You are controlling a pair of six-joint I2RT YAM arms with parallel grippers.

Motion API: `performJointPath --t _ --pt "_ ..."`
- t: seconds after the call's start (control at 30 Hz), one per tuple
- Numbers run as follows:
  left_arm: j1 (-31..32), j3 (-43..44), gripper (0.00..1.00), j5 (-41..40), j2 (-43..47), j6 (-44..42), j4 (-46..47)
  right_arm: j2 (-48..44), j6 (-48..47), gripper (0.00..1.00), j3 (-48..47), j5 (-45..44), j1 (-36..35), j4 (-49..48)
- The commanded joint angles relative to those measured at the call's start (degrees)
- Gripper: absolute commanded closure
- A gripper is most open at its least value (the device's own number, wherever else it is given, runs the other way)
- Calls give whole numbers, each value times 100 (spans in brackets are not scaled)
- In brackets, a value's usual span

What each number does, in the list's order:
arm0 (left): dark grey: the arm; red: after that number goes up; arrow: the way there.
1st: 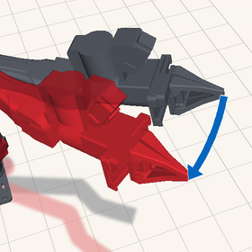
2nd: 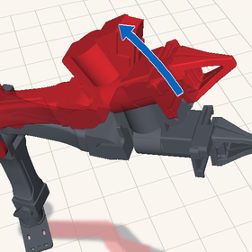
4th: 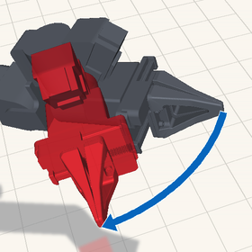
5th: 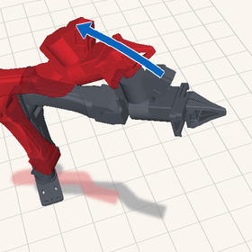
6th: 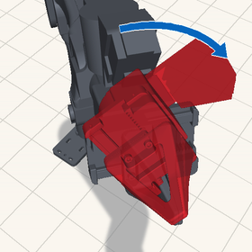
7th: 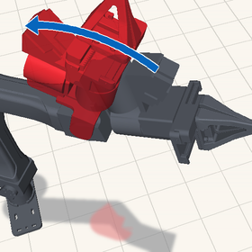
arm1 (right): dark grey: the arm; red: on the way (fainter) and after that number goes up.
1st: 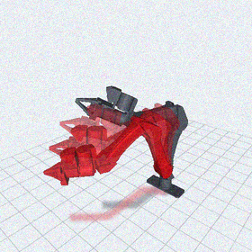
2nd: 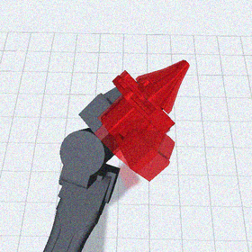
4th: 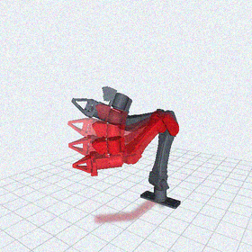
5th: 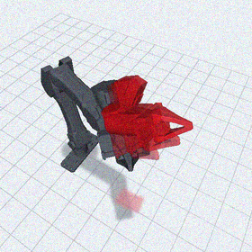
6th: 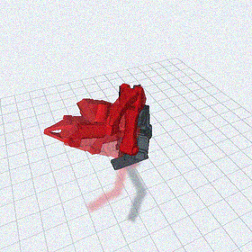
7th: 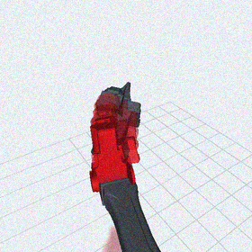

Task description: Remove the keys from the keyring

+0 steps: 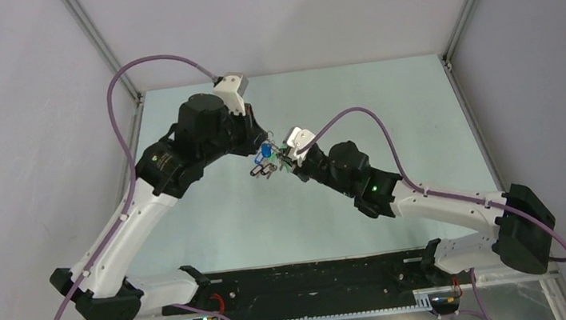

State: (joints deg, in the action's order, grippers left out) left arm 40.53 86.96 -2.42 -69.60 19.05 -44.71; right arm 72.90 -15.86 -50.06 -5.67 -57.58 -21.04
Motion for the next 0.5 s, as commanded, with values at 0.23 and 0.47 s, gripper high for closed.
performJointPath --t 0.23,0.47 --pt "-216 -968 10 -1015 1896 19 675 -907 -1563 100 49 452 307 100" --pt "-478 -2542 4 -1597 2602 -209 1577 -1732 -2145 100 50 1730 725 311"
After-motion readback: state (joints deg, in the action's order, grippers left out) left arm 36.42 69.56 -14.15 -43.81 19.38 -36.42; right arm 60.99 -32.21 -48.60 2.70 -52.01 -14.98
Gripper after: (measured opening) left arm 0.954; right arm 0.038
